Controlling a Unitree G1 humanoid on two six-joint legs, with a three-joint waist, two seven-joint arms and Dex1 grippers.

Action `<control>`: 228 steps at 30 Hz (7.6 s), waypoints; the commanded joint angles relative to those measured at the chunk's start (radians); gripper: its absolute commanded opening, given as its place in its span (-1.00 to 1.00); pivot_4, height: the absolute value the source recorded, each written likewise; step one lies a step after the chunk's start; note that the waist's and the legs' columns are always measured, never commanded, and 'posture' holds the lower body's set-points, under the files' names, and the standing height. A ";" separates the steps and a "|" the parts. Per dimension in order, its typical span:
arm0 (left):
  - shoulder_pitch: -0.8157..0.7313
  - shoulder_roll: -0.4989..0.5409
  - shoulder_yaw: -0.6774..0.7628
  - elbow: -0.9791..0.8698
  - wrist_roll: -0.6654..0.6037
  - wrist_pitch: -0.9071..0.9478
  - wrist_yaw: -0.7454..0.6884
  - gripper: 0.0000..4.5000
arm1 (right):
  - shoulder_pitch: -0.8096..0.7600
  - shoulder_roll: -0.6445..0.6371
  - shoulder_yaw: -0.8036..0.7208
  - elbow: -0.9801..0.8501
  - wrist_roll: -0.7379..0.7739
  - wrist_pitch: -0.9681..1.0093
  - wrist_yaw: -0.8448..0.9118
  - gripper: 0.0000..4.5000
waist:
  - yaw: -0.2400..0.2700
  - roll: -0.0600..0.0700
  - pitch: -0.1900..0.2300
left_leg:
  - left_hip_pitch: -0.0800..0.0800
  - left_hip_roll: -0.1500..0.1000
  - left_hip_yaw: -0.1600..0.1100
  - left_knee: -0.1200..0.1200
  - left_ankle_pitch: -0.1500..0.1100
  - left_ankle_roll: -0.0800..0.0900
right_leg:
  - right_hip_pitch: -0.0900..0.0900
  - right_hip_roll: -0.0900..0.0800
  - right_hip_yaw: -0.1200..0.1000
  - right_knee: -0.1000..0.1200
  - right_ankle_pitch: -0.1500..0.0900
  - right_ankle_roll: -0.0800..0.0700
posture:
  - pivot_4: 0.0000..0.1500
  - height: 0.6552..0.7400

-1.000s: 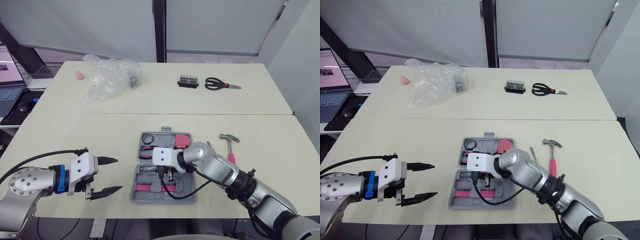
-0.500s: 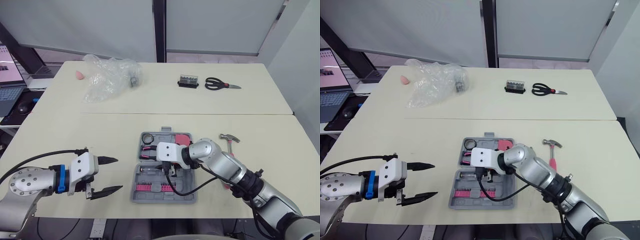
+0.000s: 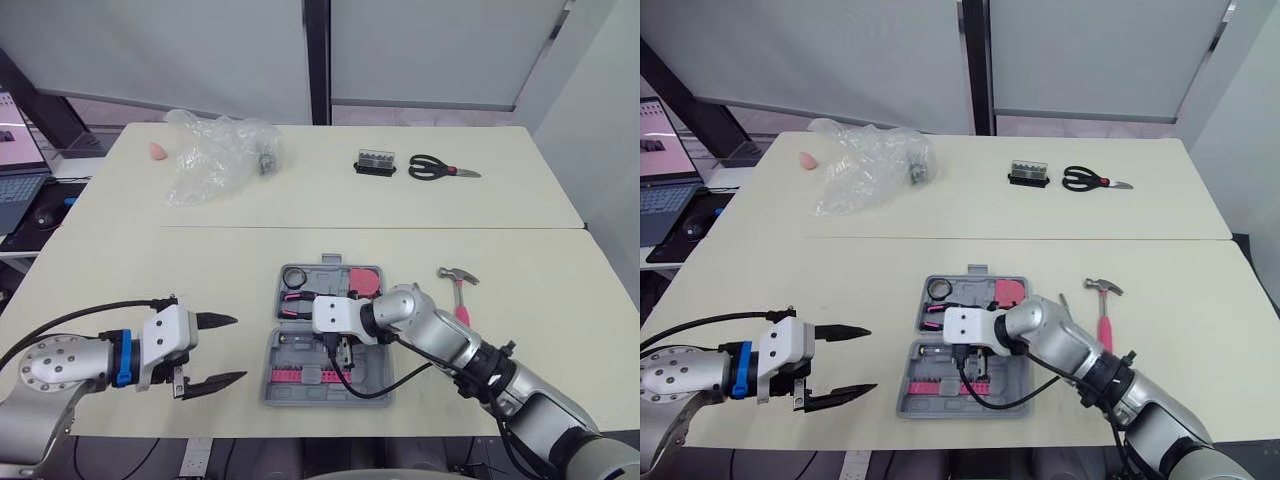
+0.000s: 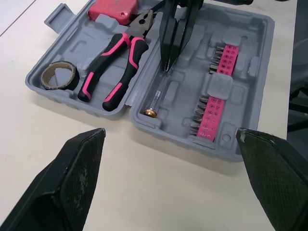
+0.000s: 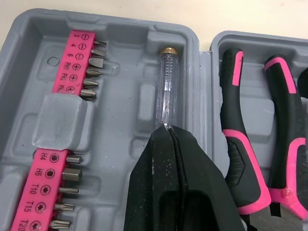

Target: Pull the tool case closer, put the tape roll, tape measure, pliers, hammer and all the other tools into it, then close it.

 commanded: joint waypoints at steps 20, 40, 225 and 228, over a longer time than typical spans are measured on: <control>0.051 -0.096 0.164 0.226 -0.023 -0.093 0.077 1.00 | 0.409 -0.313 -0.759 -0.428 0.291 -0.029 -0.042 -0.99 | 0.010 -0.001 0.000 | -0.001 -0.001 0.000 0.000 0.000 0.000 | 0.002 -0.002 0.000 -0.002 0.000 0.000 | 1.00 1.00; 0.066 -0.155 0.237 0.573 -0.011 -0.226 0.148 1.00 | 0.987 -0.435 -1.171 -0.130 0.325 -0.355 -0.023 0.27 | 0.002 -0.002 -0.001 | 0.003 0.000 0.002 0.000 0.000 0.000 | 0.006 -0.001 0.001 -0.002 0.000 0.000 | 1.00 1.00; -0.358 -0.220 -0.323 -0.269 -0.200 0.182 0.098 1.00 | 0.327 -0.650 -0.693 -0.099 0.318 0.722 0.111 -0.90 | 0.009 0.007 0.004 | 0.003 -0.002 -0.001 0.005 0.000 0.000 | 0.011 -0.001 0.001 -0.002 0.000 0.000 | 1.00 1.00; -0.358 -0.195 -0.322 -0.292 -0.241 0.201 0.056 1.00 | 0.292 -0.572 -0.713 -0.083 0.333 0.803 0.023 -0.90 | 0.008 0.007 0.005 | 0.003 -0.002 -0.001 0.005 0.000 0.000 | 0.011 -0.001 0.001 -0.002 0.000 0.000 | 1.00 1.00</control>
